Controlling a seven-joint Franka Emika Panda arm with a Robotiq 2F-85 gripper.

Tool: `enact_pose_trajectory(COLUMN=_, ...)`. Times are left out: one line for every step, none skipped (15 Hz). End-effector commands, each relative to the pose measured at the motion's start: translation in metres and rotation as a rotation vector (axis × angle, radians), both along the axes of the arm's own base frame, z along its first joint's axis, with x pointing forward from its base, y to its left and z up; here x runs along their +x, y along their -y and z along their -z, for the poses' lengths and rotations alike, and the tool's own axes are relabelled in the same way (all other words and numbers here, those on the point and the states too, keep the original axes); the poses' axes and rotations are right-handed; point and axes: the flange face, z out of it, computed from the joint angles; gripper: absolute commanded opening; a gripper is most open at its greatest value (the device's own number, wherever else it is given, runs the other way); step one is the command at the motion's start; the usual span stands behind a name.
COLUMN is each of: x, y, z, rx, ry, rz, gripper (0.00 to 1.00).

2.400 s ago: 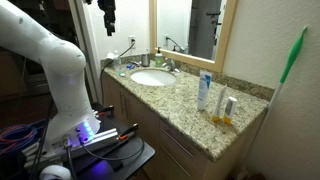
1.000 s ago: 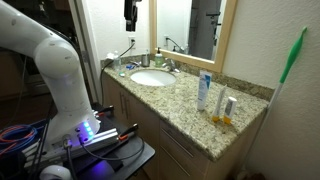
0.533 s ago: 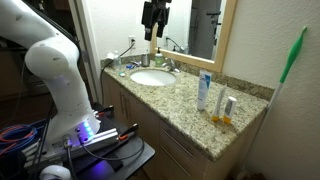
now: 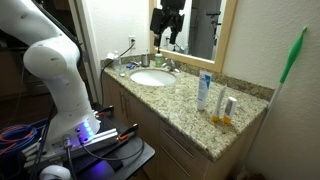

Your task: Place the taller white and yellow tube next to the sink

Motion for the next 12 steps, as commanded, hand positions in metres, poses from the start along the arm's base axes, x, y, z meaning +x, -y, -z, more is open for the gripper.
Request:
enact_pose_trajectory(x=0.006, y=0.073, z=0.024, rx=-0.001, ry=-0.035, rz=0.201, gripper=1.0)
enact_pose_trajectory(x=0.002, y=0.089, z=0.025, rx=0.0, ry=-0.041, rz=0.257, gripper=1.0)
enact_pose_trajectory(x=0.0, y=0.097, z=0.023, rx=0.014, ry=-0.056, rz=0.311, gripper=1.0)
enact_pose_trajectory(x=-0.002, y=0.073, z=0.027, rx=0.0, ry=-0.04, rz=0.224, gripper=1.0)
enact_pose_trajectory(x=-0.004, y=0.086, z=0.028, rx=0.002, ry=-0.046, rz=0.263, gripper=1.0)
enact_pose_trajectory(x=-0.004, y=0.093, z=0.028, rx=0.002, ry=-0.049, rz=0.282, gripper=1.0)
enact_pose_trajectory(x=-0.003, y=0.096, z=0.028, rx=0.0, ry=-0.051, rz=0.291, gripper=1.0)
enact_pose_trajectory(x=0.009, y=0.096, z=0.034, rx=-0.061, ry=-0.079, rz=0.35, gripper=1.0)
enact_pose_trajectory(x=0.017, y=0.104, z=0.039, rx=-0.07, ry=-0.104, rz=0.438, gripper=1.0)
enact_pose_trajectory(x=0.028, y=0.12, z=0.045, rx=-0.053, ry=-0.094, rz=0.506, gripper=1.0)
enact_pose_trajectory(x=0.032, y=0.134, z=0.049, rx=-0.042, ry=-0.089, rz=0.566, gripper=1.0)
enact_pose_trajectory(x=0.037, y=0.144, z=0.053, rx=-0.039, ry=-0.085, rz=0.624, gripper=1.0)
